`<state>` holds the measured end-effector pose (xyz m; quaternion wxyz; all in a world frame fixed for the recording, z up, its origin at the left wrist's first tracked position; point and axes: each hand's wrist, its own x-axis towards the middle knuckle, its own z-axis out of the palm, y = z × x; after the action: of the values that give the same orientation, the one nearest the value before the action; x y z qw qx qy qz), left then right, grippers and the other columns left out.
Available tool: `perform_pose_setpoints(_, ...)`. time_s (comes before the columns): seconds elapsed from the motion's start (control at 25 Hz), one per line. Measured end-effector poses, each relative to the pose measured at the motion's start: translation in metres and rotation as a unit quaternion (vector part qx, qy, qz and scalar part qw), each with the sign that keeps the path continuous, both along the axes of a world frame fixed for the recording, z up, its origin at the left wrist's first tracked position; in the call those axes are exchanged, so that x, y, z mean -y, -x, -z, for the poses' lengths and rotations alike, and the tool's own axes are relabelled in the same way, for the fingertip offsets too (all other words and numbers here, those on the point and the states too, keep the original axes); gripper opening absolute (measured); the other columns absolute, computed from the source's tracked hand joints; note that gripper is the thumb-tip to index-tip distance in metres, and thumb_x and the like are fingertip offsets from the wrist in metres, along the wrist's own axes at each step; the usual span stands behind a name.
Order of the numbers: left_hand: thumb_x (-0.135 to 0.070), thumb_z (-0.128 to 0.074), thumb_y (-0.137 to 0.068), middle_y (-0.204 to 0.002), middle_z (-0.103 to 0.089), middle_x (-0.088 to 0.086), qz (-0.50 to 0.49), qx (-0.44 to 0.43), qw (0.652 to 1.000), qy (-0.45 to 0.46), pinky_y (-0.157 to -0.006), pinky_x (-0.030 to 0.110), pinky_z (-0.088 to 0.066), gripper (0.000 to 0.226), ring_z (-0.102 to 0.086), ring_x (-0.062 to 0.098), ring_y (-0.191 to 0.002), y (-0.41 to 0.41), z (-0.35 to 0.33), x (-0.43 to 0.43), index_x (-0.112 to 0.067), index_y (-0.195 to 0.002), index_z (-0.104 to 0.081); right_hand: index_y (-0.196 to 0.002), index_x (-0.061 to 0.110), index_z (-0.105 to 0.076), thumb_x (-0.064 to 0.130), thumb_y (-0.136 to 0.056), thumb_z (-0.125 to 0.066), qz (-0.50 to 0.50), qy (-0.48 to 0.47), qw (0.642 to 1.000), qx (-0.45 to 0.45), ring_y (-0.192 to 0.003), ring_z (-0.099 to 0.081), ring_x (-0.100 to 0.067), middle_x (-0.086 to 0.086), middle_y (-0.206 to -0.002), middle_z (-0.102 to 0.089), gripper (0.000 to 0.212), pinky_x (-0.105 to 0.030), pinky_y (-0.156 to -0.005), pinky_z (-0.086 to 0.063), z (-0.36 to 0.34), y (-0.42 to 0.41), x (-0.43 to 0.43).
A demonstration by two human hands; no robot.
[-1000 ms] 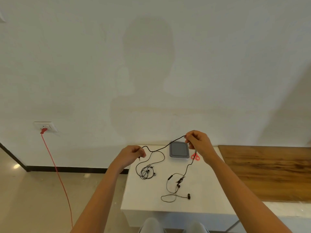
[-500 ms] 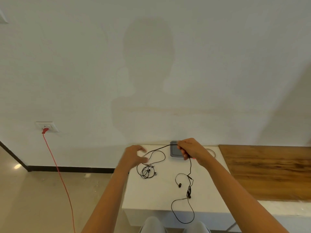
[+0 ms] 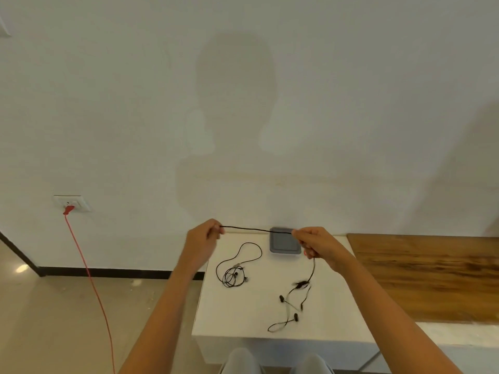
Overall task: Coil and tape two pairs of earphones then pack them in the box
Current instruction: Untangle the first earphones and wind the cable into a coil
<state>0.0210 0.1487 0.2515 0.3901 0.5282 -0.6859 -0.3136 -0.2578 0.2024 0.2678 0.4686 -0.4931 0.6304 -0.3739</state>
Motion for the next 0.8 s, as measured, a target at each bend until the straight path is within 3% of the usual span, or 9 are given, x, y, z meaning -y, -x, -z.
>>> perform_pose_setpoints(0.08, -0.005, -0.042, -0.098, -0.086, -0.069, 0.001, -0.098, 0.047, 0.994, -0.009, -0.061, 0.012, -0.041, 0.026, -0.058, 0.015, -0.073, -0.032, 0.011, 0.008, -0.011, -0.084, -0.063, -0.062, 0.014, -0.049, 0.024, -0.093, -0.056, 0.054, 0.012, 0.996, 0.068, -0.049, -0.032, -0.013, 0.001, -0.054, -0.037, 0.033, -0.024, -0.052, -0.034, 0.004, 0.014, -0.003)
perform_pose_setpoints(0.16, -0.005, -0.043, -0.097, -0.101, -0.068, 0.011, -0.125, 0.132, 0.98, -0.075, -0.061, 0.015, -0.041, 0.024, -0.056, 0.016, -0.073, -0.047, 0.021, 0.011, -0.008, -0.091, -0.066, -0.069, 0.011, -0.054, 0.02, -0.095, -0.051, 0.056, 0.039, 0.993, 0.094, -0.048, -0.031, -0.012, 0.002, -0.055, -0.038, 0.028, -0.025, -0.051, -0.032, 0.002, 0.013, -0.004)
perform_pose_setpoints(0.24, -0.012, -0.053, -0.095, -0.121, -0.061, 0.009, -0.032, 0.177, 0.974, -0.141, -0.077, 0.02, -0.046, 0.021, -0.058, 0.017, -0.093, -0.04, 0.017, 0.005, -0.01, -0.115, -0.061, -0.073, 0.01, -0.058, 0.017, -0.097, -0.05, 0.018, 0.067, 0.996, 0.053, -0.044, -0.033, -0.007, 0.007, -0.052, -0.042, 0.026, -0.021, -0.046, -0.029, -0.006, -0.003, -0.003)
perform_pose_setpoints(0.32, -0.027, -0.068, -0.087, -0.131, -0.052, -0.001, 0.136, 0.097, 0.975, -0.147, -0.096, 0.023, -0.042, 0.051, -0.052, 0.011, -0.117, -0.013, 0.007, -0.003, -0.019, -0.133, -0.046, -0.076, 0.009, -0.061, 0.016, -0.096, -0.05, -0.031, 0.073, 0.997, 0.008, -0.04, -0.035, -0.001, 0.011, -0.051, -0.047, 0.024, -0.015, -0.042, -0.028, -0.015, -0.028, -0.001)
perform_pose_setpoints(0.4, -0.035, -0.07, -0.085, -0.134, -0.053, -0.008, 0.234, 0.006, 0.963, -0.132, -0.101, 0.023, -0.042, 0.059, -0.051, 0.002, -0.122, 0.024, -0.006, -0.014, -0.025, -0.136, -0.043, -0.08, 0.008, -0.064, 0.017, -0.095, -0.053, -0.074, 0.066, 0.995, -0.005, -0.042, -0.037, -0.001, 0.012, -0.051, -0.05, 0.021, -0.012, -0.043, -0.029, -0.021, -0.048, 0.003)
perform_pose_setpoints(0.52, -0.032, -0.058, -0.094, -0.099, -0.067, -0.007, 0.239, -0.041, 0.965, -0.103, -0.076, 0.019, -0.049, 0.029, -0.061, 0.002, -0.084, 0.059, -0.017, -0.024, -0.022, -0.121, -0.055, -0.075, 0.013, -0.066, 0.024, -0.095, -0.054, -0.102, 0.046, 0.993, 0.019, -0.044, -0.04, -0.005, 0.006, -0.05, -0.051, 0.026, -0.013, -0.043, -0.032, -0.025, -0.06, 0.007)
perform_pose_setpoints(0.64, -0.026, -0.054, -0.096, -0.059, -0.056, -0.019, 0.187, 0.031, 0.981, -0.033, -0.055, 0.014, -0.033, 0.017, -0.042, 0.001, -0.053, 0.049, -0.02, -0.02, -0.016, -0.094, -0.068, -0.071, 0.014, -0.068, 0.027, -0.092, -0.058, -0.121, 0.035, 0.992, -0.029, -0.044, -0.043, -0.009, 0.001, -0.055, -0.053, 0.027, -0.018, -0.046, -0.036, -0.024, -0.048, 0.006)
perform_pose_setpoints(0.72, -0.02, -0.055, -0.095, -0.056, -0.057, -0.02, 0.168, 0.074, 0.983, -0.004, -0.052, 0.013, -0.032, 0.02, -0.042, 0.002, -0.05, 0.037, -0.022, -0.017, -0.017, -0.083, -0.071, -0.071, 0.013, -0.069, 0.025, -0.091, -0.06, -0.139, 0.025, 0.989, -0.038, -0.047, -0.049, -0.011, -0.001, -0.058, -0.057, 0.025, -0.021, -0.051, -0.041, -0.018, -0.037, 0.004)
perform_pose_setpoints(0.8, -0.016, -0.056, -0.093, -0.066, -0.062, -0.017, 0.147, 0.092, 0.985, 0.023, -0.057, 0.01, -0.036, 0.021, -0.047, -0.002, -0.056, 0.029, -0.025, -0.017, -0.02, -0.078, -0.07, -0.076, 0.01, -0.069, 0.024, -0.092, -0.059, -0.164, 0.015, 0.986, -0.031, -0.051, -0.056, -0.014, -0.004, -0.061, -0.061, 0.023, -0.024, -0.055, -0.046, -0.012, -0.03, 0.001)
